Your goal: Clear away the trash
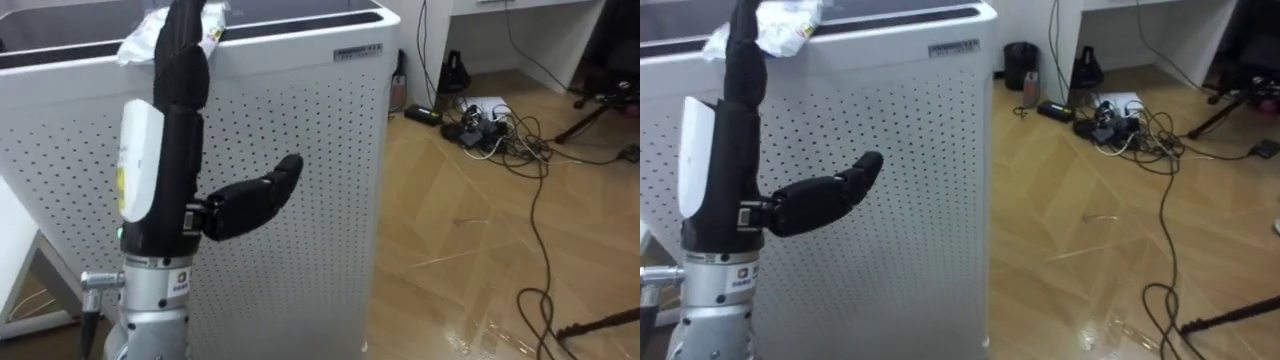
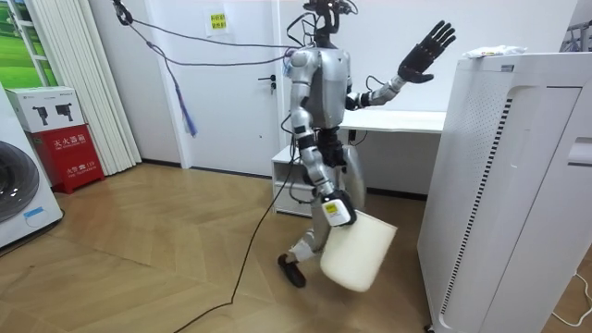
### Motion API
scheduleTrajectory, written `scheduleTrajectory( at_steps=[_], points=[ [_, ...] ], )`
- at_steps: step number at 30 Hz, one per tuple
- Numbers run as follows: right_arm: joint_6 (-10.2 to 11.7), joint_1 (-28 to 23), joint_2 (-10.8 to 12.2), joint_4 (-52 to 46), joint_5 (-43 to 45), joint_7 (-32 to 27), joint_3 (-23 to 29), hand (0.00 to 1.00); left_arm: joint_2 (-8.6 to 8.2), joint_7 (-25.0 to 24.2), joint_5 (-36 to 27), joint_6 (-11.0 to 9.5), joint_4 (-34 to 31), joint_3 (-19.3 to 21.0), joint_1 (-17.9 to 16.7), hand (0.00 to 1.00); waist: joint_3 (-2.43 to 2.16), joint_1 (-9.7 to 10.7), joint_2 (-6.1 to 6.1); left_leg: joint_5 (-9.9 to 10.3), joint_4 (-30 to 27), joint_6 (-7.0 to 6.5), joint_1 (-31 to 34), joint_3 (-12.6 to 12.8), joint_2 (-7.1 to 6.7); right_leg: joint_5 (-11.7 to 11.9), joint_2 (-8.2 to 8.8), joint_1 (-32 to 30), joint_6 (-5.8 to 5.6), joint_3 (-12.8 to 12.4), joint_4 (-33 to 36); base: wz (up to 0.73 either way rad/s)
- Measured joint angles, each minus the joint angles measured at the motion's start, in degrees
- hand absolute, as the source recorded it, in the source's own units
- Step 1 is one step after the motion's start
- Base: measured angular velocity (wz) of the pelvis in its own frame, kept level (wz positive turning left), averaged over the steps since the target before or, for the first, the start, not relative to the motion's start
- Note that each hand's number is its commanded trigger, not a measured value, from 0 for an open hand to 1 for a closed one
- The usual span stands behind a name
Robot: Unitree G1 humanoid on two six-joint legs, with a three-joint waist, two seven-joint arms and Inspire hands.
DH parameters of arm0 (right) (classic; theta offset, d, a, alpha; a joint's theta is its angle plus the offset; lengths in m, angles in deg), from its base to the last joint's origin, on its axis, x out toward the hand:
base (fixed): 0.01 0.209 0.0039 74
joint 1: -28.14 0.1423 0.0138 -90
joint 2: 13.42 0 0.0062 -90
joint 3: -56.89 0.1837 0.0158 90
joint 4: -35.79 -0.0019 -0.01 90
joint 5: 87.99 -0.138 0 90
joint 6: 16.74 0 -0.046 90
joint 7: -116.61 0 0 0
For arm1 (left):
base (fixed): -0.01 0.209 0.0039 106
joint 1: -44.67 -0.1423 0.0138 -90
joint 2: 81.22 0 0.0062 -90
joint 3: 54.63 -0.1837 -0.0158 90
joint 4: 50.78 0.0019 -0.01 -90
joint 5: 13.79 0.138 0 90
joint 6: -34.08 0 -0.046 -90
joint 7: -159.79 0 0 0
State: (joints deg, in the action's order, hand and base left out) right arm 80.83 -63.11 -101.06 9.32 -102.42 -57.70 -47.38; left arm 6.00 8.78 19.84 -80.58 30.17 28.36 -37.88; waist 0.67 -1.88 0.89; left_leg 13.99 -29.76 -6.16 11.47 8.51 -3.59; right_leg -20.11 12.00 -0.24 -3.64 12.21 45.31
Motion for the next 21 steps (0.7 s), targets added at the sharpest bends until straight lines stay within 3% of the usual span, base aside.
scheduleTrajectory(
  at_steps=[1,2,5,7,8,9,12,15,21],
  points=[
    [0.0,0.1,0.0,0.0,0.0,0.0,0.0,1.0,0.23,0.6,0.9,0.0,0.0,-0.1,0.1,0.0,0.28,0.0,0.25,0.4,0.0,-0.27,-0.3,-0.1,-0.16,1.2,0.24,-0.6,0.01,0.0,1.7,0.17],
    [0.0,0.2,0.0,0.0,0.1,0.0,0.0,1.0,0.51,1.0,2.3,-0.2,-0.2,-0.2,0.3,0.0,-0.01,0.1,-1.7,1.1,0.1,-0.5,-1.1,-1.3,0.02,3.0,-0.13,-1.9,-0.05,-0.7,4.0,0.13],
    [0.3,0.3,0.3,-1.7,0.0,0.8,-0.2,1.0,1.27,2.1,3.3,-0.3,-1.8,-0.2,1.2,0.0,0.62,0.1,-2.87,1.0,2.4,-0.58,-2.3,-3.3,0.39,-0.9,-1.69,-7.4,-0.02,-2.1,-0.3,0.3],
    [0.7,0.3,0.4,-1.4,0.3,1.4,-0.1,1.0,1.32,2.2,3.3,-0.3,-2.6,0.0,1.6,0.0,0.56,0.3,-2.6,0.9,3.6,-0.45,-3.3,-4.8,0.13,-0.3,-2.41,-8.5,-0.13,-2.9,-10.0,0.53],
    [0.7,0.3,0.4,-1.3,0.8,1.4,-0.1,1.0,1.54,2.6,3.5,-0.3,-3.6,0.0,1.6,0.0,0.56,0.6,-2.08,0.9,4.4,-0.16,-4.0,-6.1,-0.42,4.3,-2.7,-8.6,-0.27,-2.9,-17.2,0.74],
    [0.7,0.1,0.4,-1.1,1.2,1.4,-0.1,1.0,1.4,3.0,4.1,-0.3,-4.1,-0.1,1.5,0.0,0.15,1.3,-2.35,1.1,4.8,0.37,-4.7,-8.3,-0.44,6.9,-3.49,-7.4,0.06,-2.6,-19.2,0.7],
    [0.8,1.3,0.4,-1.2,1.3,3.0,-0.3,1.0,3.32,4.3,6.5,-0.3,-9.0,0.0,1.7,0.0,0.04,0.1,-2.43,0.5,7.9,1.74,-6.6,-9.5,0.74,7.8,-5.45,-4.2,1.03,-1.9,-24.1,0.2],
    [0.6,1.7,0.4,-1.1,2.2,4.1,-0.3,1.0,3.57,4.2,6.6,-0.1,-11.7,0.0,1.4,0.0,0.1,-0.2,-2.2,0.2,10.1,2.32,-9.0,-10.4,1.23,8.0,-6.18,-0.9,1.32,-1.0,-27.5,0.12],
    [0.1,1.7,0.2,-1.0,3.8,4.7,-0.2,1.0,4.43,2.8,6.6,0.6,-15.0,0.1,1.0,0.0,0.05,-0.7,-1.82,0.1,13.1,2.4,-12.9,-10.5,1.77,8.2,-7.24,3.5,1.61,-1.1,-31.9,-0.05]
  ],
)
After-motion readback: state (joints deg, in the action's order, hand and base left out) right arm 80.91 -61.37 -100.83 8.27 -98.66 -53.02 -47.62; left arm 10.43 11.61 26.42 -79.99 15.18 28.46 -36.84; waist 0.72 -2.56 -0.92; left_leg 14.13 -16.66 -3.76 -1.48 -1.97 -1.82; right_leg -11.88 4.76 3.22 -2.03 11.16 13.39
